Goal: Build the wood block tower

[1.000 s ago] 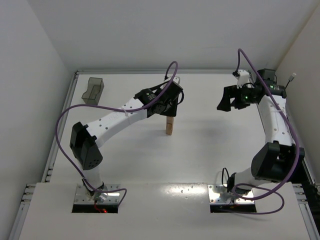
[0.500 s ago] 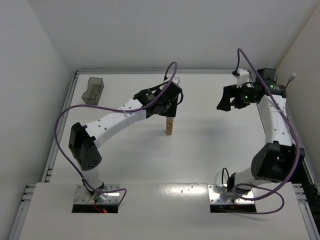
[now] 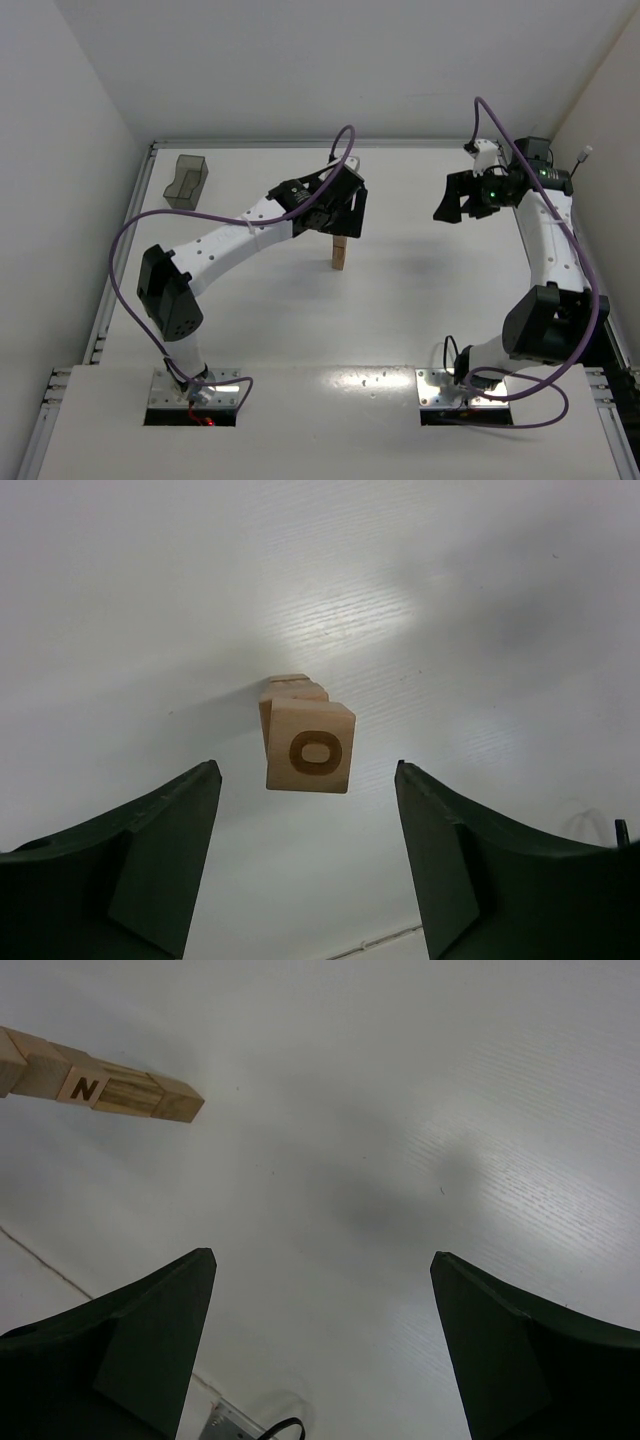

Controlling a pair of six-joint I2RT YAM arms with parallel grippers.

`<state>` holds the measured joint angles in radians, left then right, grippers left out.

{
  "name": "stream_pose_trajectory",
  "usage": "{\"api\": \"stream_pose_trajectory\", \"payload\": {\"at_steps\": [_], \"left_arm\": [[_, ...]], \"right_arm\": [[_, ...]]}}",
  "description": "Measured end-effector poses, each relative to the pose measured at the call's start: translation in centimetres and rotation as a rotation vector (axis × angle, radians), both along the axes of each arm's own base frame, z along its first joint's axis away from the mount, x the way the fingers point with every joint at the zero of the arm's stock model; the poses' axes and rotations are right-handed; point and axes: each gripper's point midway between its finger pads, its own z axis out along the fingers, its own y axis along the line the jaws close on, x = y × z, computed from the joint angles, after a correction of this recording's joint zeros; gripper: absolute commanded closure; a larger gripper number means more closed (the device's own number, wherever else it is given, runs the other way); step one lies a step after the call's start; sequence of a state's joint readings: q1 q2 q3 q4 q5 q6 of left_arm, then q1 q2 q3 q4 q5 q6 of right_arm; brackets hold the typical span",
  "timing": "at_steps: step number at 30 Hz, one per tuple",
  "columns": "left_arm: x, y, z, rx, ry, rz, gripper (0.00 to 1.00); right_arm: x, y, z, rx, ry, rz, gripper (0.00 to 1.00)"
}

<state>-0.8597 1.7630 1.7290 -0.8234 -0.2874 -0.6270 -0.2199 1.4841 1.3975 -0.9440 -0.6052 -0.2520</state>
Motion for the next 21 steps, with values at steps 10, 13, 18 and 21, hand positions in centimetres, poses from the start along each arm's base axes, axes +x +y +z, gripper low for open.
{"api": "stream_pose_trajectory", "payload": {"at_steps": [10,13,18,21], "left_arm": [[0.2,0.3,1.5,-0.010,-0.047,-0.013,0.39],[0.3,0.3,1.8,-0.008,-0.060,-0.020,0.40],[0.4,0.2,1.7,-0.002,-0.061,-0.025,0.40],[0.5,0.1,1.3,0.005,-0.055,-0.025,0.40]], "right_arm": [[0.0,0.5,-0.2,-0.003,0.004,0.017,0.14],[0.0,0.7,-0.2,-0.003,0.005,0.022,0.14],[0.0,0.8,-0.2,-0.005,0.004,0.026,0.14],[0.0,0.7,-0.2,-0.009,0.003,0.027,0.14]]}}
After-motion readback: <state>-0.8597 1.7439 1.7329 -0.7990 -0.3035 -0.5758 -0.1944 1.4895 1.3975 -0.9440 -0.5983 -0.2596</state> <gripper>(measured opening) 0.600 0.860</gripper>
